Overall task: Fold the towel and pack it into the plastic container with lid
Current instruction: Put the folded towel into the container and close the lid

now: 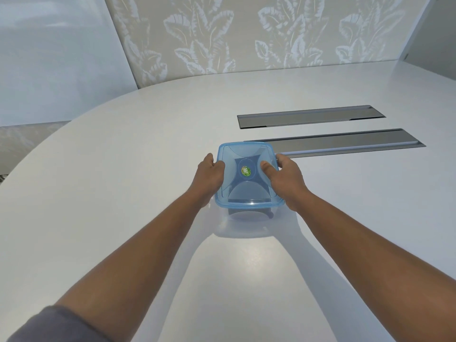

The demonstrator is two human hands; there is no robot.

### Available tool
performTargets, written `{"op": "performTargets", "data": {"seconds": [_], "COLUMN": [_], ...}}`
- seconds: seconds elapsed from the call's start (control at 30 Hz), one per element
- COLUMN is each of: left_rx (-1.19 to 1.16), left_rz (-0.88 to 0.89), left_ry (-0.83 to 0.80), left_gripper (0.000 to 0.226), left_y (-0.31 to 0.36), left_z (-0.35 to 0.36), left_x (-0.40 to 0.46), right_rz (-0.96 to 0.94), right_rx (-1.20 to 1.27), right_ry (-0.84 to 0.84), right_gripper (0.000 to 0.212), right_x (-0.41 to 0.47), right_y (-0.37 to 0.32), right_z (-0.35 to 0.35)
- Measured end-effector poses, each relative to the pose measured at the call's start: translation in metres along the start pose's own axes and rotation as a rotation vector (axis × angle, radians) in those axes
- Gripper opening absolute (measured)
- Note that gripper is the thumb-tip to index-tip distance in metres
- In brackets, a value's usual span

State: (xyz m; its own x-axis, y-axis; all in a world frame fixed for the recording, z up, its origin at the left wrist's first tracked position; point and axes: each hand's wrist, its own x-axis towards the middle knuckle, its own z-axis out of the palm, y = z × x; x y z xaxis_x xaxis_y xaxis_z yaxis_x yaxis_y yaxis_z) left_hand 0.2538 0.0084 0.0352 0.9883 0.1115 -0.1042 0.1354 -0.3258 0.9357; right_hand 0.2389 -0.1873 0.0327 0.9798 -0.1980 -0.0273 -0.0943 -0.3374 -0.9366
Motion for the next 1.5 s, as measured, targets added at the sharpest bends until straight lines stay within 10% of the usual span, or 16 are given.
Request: {"op": "performTargets", "data": {"seconds": [0.1,0.27,0.93,1.5], "left_rx": [0.082,-0.007,0.032,0.054], "left_rz": [0.039,0.072,0.067,-0.046], "left_ry": [-0.044,-0.033,0.018,-0.045], "left_gripper": [0.020,0.031,0.020,0.020], "left_y": [0.007,0.012,0.008,0.006], "left_z": [-0.005,-0.003,0.004,0.006], "left_x": [0.018,0.041,0.070,0.080], "right_rz": [0.016,-0.107,0.062,0.164], "right_rx": [-0.023,-0.111,-0.303,-0.079], "right_ry": [-0.046,-0.071,0.014,-0.008], "right_gripper": [0.068,0.018,0.045,0.021], "right_x": [0.000,0.004,0.077,0.094], "right_y": [-0.002,0.003,-0.015,-0.005], "right_z": [-0.001,0.001,0.015,0.021]}}
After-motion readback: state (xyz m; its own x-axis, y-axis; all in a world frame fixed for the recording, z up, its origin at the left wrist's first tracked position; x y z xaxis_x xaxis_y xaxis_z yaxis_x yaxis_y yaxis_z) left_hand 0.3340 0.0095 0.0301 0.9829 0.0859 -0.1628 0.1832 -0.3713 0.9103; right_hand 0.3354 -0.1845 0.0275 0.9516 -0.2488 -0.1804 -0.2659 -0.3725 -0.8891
